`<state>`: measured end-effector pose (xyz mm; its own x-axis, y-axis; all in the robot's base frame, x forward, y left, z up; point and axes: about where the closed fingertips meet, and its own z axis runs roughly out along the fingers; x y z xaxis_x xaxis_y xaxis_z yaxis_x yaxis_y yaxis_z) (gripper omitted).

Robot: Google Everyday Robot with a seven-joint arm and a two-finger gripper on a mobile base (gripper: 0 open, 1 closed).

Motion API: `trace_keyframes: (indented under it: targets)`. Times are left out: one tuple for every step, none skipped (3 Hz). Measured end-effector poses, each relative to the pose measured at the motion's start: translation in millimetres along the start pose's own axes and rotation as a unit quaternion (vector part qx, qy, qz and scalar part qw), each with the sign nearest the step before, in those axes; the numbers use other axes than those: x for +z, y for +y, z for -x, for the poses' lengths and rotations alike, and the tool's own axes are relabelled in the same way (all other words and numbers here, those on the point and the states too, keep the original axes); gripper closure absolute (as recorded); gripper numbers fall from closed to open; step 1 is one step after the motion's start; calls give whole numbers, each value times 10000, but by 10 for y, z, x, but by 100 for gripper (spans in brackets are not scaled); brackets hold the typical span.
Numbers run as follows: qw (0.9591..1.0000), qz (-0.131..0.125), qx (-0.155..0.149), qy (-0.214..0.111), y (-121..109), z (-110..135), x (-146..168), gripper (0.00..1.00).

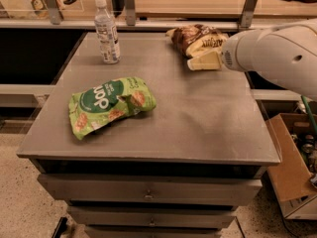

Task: Move brown chip bag near green rice chip bag

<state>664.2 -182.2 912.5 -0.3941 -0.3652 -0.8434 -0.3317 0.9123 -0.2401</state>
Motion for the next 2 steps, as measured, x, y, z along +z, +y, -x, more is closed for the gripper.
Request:
trace_keyframes:
  targets:
    - [9999, 91, 68, -42, 17, 40, 239, 0]
    - [9996, 263, 122, -49, 66, 37, 458, 0]
